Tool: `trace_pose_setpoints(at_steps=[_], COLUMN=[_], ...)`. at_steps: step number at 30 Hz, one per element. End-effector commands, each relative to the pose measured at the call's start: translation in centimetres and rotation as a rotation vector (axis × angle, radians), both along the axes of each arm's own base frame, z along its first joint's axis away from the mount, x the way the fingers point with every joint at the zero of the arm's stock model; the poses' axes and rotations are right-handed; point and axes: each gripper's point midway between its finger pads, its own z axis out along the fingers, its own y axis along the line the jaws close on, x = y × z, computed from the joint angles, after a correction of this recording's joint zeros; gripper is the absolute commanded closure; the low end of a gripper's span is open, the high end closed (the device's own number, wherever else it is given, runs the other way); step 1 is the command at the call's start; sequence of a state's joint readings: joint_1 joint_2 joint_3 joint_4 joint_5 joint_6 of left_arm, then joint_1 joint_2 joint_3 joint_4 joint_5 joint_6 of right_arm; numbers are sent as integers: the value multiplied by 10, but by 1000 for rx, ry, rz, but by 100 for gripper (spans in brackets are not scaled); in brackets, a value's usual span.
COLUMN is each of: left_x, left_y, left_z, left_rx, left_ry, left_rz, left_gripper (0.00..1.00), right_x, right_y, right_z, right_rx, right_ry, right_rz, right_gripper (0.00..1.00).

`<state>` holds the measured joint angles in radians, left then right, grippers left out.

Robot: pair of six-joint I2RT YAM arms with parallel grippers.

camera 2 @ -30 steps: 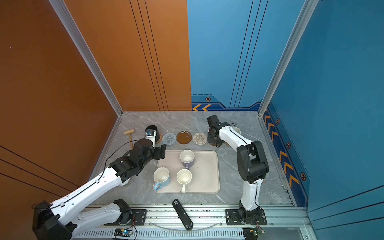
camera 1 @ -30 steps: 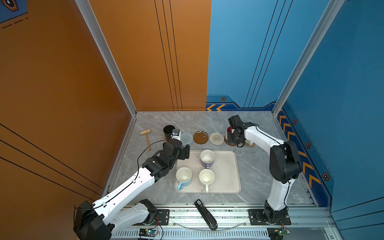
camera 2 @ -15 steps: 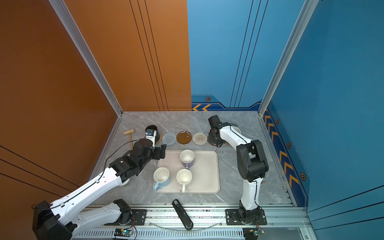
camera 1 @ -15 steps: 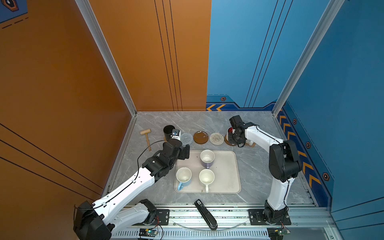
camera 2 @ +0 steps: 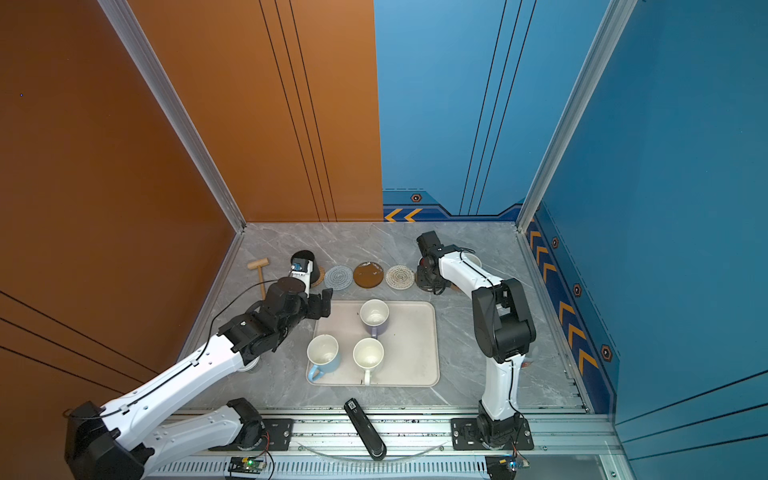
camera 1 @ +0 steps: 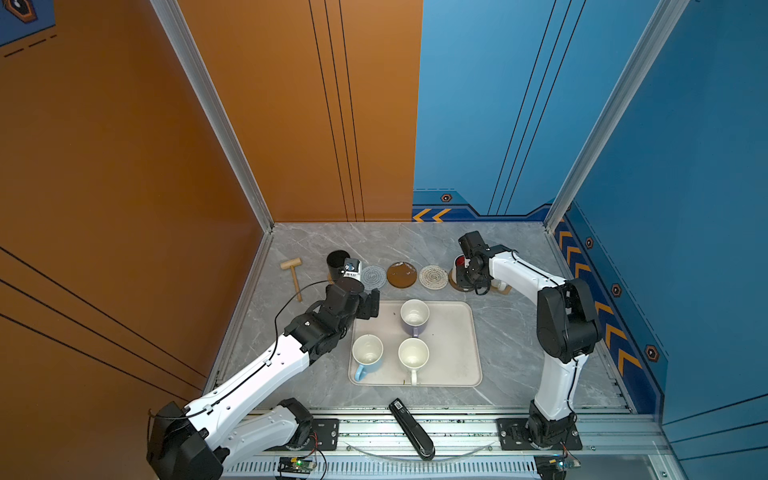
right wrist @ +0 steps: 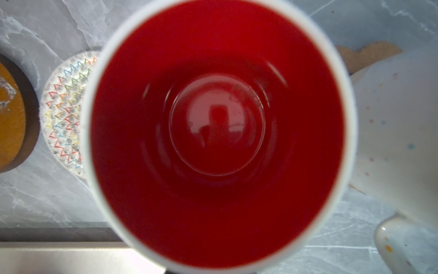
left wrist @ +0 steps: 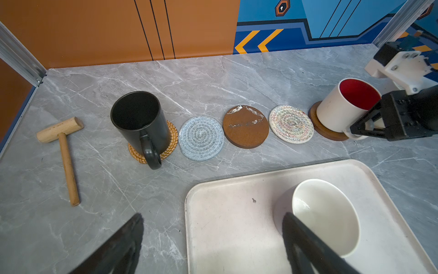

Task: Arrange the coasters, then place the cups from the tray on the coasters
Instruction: 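Open the right gripper and release the red-lined mug on the coaster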

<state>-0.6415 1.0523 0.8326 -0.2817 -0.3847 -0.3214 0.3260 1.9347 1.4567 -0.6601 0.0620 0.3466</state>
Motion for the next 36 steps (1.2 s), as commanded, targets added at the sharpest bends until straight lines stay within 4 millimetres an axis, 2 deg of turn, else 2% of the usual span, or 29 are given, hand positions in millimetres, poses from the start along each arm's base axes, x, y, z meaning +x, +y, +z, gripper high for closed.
trace_pose_setpoints(at_steps=[1,9,23,36], left_x=[0,0,-1,-1], left_y=[2,2,3,3], left_z=[11,11,10,13], left_rx=[-19,-19,-17,-16], left_ry=[-10,-8,-8,-9], left_rz=[5,4,7,7], left_gripper=[8,8,8,8], right_x=[16,14,12,9], right_y=[-1,-1,-2,-1], right_z=[11,9,11,20], right_rx=[12,15,18,32], right_ry=[-57,-50,-52,-66], right_rz=[-5,-3,-6,-10], right_gripper=[100,100,81,48])
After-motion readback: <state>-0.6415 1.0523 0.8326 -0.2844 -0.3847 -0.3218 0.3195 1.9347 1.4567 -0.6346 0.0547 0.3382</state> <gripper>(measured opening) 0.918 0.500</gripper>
